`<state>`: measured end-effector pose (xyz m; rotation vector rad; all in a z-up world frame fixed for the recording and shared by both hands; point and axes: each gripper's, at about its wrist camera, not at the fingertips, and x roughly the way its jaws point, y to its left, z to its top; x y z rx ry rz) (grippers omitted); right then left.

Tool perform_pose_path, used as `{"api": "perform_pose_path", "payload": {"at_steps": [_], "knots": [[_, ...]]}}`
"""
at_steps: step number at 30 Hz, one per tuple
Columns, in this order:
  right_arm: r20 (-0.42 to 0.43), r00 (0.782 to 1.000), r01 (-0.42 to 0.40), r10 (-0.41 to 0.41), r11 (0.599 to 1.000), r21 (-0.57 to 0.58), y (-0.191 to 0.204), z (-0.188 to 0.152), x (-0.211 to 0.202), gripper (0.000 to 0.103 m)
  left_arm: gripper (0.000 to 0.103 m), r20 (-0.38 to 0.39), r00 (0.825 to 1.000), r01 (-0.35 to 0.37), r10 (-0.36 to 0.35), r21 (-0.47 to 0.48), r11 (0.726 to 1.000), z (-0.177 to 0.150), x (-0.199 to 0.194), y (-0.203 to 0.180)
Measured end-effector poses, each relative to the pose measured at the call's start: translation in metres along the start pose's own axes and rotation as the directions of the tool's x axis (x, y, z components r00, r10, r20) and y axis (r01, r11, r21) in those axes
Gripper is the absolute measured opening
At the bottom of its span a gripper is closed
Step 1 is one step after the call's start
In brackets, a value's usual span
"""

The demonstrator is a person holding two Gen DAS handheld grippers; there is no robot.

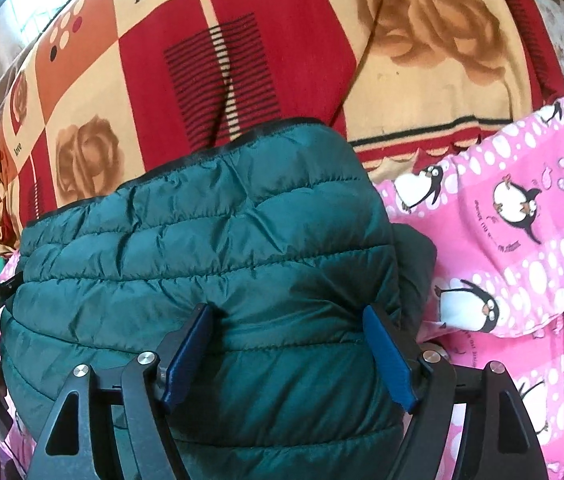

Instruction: Fold large clothes

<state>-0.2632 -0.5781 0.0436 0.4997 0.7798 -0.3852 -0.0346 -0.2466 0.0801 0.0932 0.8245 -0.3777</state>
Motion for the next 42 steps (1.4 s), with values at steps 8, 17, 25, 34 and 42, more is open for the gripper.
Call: {"api": "perform_pose_path", "payload": {"at_steps": [8, 17, 25, 34, 42], "knots": [[0.031, 0.999, -0.014, 0.014, 1.0, 0.002, 0.004, 0.001, -0.028, 0.075, 0.094, -0.07, 0.997, 0.04, -0.045, -0.058, 0.997, 0.005, 0.011, 0.01], [0.001, 1.0, -0.003, 0.003, 0.999, -0.037, 0.004, -0.021, -0.02, 0.076, 0.1, -0.176, 0.972, 0.115, -0.154, -0.214, 0.97, 0.006, 0.035, 0.033], [0.017, 1.0, -0.015, 0.015, 1.0, -0.015, 0.004, -0.011, -0.037, 0.078, 0.1, -0.211, 0.937, 0.207, -0.278, -0.306, 0.929, -0.004, 0.025, 0.051], [-0.027, 0.998, -0.056, 0.059, 0.995, 0.082, -0.02, -0.009, -0.032, 0.09, 0.1, -0.178, 0.907, 0.32, -0.381, -0.296, 0.9, -0.032, -0.001, 0.071], [-0.073, 0.991, -0.103, 0.114, 0.985, 0.14, -0.03, -0.008, -0.013, 0.091, 0.1, -0.187, 0.889, 0.343, -0.418, -0.333, 0.878, -0.038, 0.012, 0.08]]}}
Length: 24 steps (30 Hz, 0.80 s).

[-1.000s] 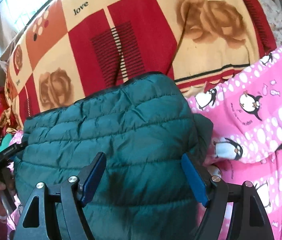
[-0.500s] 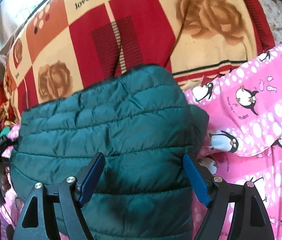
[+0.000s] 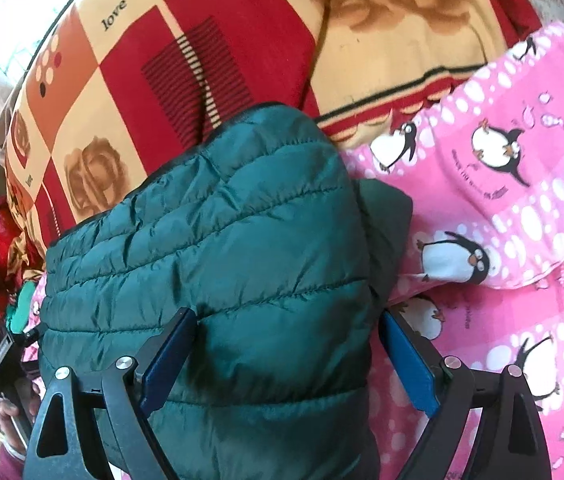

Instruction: Fold large clothes

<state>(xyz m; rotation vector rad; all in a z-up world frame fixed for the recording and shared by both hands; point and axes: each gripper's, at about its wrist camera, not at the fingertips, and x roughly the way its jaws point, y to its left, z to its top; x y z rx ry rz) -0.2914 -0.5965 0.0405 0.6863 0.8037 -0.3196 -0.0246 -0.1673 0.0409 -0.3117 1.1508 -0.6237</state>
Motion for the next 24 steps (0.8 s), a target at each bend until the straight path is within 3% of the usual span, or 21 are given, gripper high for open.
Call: {"api": "perform_pose_path", "payload": {"at_steps": [7, 24], "knots": [[-0.018, 1.0, -0.021, 0.022, 1.0, 0.008, -0.009, 0.008, 0.011, 0.101, 0.102, -0.022, 1.0, 0.008, -0.007, 0.018, 1.0, 0.002, 0.013, 0.001], [-0.086, 0.99, -0.114, 0.111, 0.993, -0.033, -0.015, 0.019, 0.037, 0.103, 0.103, -0.039, 0.998, 0.059, -0.058, 0.041, 0.997, 0.004, 0.031, 0.0]]}}
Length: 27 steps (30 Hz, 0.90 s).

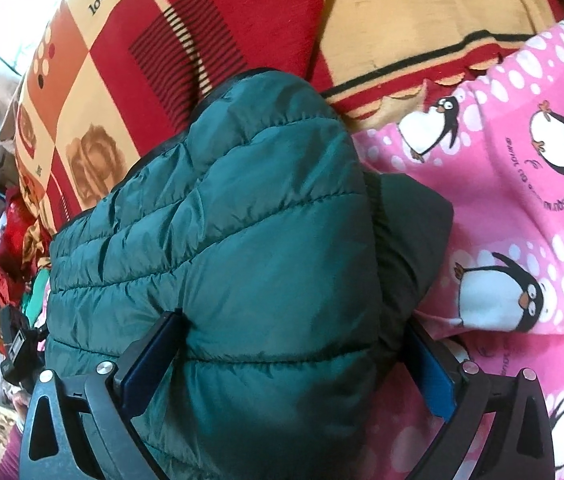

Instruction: Fold large clothes

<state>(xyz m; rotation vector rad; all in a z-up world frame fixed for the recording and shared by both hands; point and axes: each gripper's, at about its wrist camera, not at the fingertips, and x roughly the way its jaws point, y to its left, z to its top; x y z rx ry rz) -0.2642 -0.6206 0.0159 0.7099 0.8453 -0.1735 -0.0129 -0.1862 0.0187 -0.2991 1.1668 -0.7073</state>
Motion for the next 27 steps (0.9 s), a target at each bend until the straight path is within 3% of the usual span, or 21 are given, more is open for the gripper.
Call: {"api": "perform_pose_path", "payload": {"at_steps": [14, 17, 19, 22, 26, 27], "knots": [[0.018, 1.0, -0.006, 0.006, 1.0, -0.021, 0.005, -0.003, 0.002, 0.103, 0.103, -0.035, 0.999, 0.011, -0.011, 0.017, 1.0, -0.005, 0.01, -0.014], [0.044, 0.999, -0.011, 0.014, 0.998, -0.055, 0.014, -0.006, -0.004, 0.087, 0.101, -0.065, 0.998, 0.018, -0.015, 0.044, 0.999, -0.006, 0.011, -0.019], [0.06, 0.998, -0.005, 0.01, 0.996, -0.085, 0.023, -0.009, -0.008, 0.07, 0.092, -0.061, 0.998, 0.019, -0.015, 0.069, 0.997, -0.008, 0.009, -0.023], [0.073, 0.997, 0.009, -0.002, 0.995, -0.099, 0.032, -0.011, -0.016, 0.057, 0.074, -0.033, 0.999, 0.005, -0.001, 0.123, 0.992, -0.014, 0.0, -0.033], [0.106, 0.994, 0.013, -0.001, 0.994, -0.111, 0.043, -0.013, -0.032, 0.046, 0.05, 0.003, 1.0, -0.009, 0.009, 0.19, 0.982, -0.02, -0.018, -0.049], [0.111, 0.994, 0.013, 0.0, 0.993, -0.114, 0.045, -0.014, -0.035, 0.043, 0.048, 0.011, 1.0, -0.009, 0.007, 0.208, 0.978, -0.022, -0.024, -0.053]]}}
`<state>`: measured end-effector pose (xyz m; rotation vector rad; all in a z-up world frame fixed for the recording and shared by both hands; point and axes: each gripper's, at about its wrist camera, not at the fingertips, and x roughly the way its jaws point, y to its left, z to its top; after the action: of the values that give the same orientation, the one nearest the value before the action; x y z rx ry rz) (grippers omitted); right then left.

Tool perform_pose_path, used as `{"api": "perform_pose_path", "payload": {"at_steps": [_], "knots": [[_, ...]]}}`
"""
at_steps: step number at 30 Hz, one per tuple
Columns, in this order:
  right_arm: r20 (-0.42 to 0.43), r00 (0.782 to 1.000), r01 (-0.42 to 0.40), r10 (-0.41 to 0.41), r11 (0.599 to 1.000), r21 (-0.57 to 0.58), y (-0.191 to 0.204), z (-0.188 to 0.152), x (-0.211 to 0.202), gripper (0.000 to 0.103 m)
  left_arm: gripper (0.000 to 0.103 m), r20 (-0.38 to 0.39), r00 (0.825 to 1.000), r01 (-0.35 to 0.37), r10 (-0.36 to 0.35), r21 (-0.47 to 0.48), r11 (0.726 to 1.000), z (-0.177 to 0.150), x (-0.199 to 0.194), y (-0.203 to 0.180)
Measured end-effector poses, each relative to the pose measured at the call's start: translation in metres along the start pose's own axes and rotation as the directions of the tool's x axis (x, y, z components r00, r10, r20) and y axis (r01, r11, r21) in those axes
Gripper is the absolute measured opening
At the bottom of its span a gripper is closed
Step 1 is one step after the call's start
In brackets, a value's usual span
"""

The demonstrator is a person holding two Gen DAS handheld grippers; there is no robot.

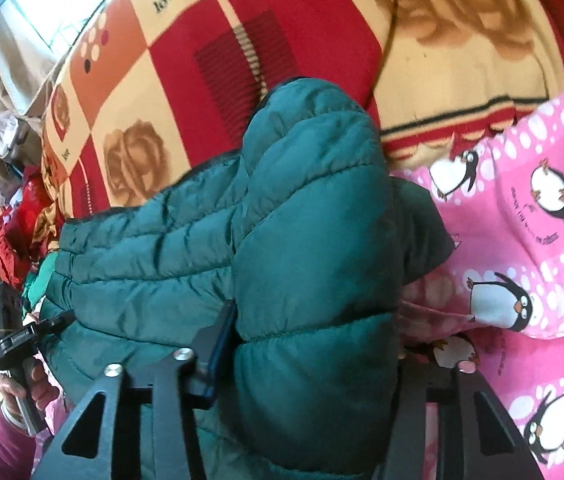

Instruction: Fold large clothes

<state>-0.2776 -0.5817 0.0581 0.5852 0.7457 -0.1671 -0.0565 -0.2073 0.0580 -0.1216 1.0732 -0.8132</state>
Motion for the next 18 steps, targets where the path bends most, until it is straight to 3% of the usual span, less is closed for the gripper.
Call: {"api": "perform_pose_path", "payload": {"at_steps": [11, 18], "knots": [[0.025, 0.999, -0.039, 0.04, 0.999, -0.037, 0.033, -0.015, -0.049, 0.037, 0.039, -0.007, 0.998, 0.062, -0.062, 0.006, 0.998, -0.018, -0.049, -0.009], [0.012, 0.996, -0.088, 0.089, 0.995, -0.041, 0.052, -0.05, -0.086, 0.037, 0.039, -0.013, 0.995, 0.101, -0.1, 0.022, 0.995, -0.048, -0.096, -0.018]]}}
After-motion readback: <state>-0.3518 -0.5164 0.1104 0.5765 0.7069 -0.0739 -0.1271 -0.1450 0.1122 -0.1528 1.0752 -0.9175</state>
